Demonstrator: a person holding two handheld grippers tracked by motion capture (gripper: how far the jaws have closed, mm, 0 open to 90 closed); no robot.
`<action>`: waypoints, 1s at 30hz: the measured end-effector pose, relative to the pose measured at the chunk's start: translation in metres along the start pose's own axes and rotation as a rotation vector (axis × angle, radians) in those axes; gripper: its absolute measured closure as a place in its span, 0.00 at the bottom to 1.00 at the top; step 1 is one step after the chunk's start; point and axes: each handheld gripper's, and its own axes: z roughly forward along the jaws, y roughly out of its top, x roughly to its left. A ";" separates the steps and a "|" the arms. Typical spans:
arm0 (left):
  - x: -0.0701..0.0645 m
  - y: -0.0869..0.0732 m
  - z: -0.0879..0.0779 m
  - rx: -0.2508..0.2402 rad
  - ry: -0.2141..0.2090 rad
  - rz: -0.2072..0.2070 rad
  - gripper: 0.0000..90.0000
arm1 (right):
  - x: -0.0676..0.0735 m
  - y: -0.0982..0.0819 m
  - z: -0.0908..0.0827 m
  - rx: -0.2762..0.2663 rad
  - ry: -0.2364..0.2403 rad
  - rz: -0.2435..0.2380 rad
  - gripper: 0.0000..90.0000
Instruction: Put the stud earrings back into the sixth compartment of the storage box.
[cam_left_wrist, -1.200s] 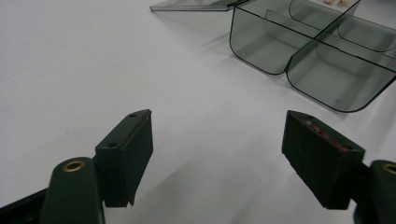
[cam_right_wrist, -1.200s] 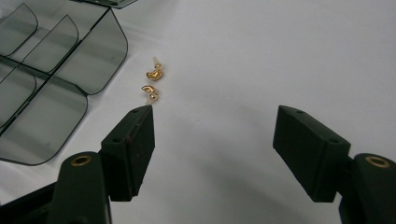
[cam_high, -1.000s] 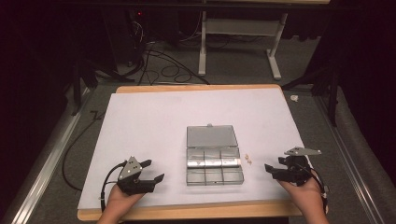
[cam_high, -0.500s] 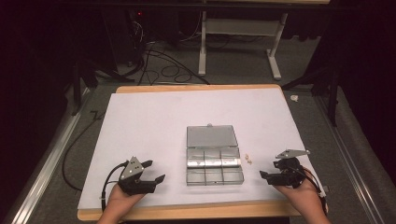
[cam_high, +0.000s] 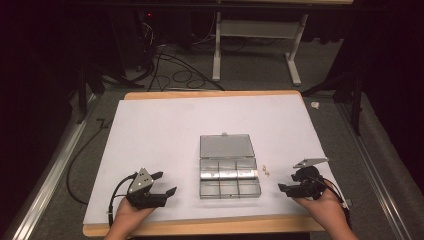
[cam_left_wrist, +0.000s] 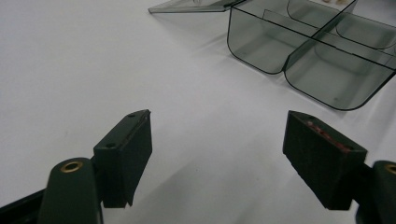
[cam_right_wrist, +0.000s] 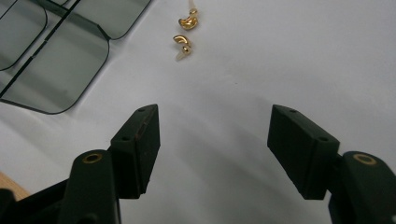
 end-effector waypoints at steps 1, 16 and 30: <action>0.000 0.000 0.000 -0.002 0.000 0.000 0.27 | 0.000 0.001 0.000 0.010 0.000 -0.005 0.42; 0.000 0.000 0.001 0.007 -0.015 0.007 0.27 | -0.001 0.016 0.004 0.108 0.002 -0.008 0.44; 0.001 0.001 0.002 0.019 -0.030 0.007 0.28 | 0.002 0.034 0.011 0.201 0.021 -0.025 0.41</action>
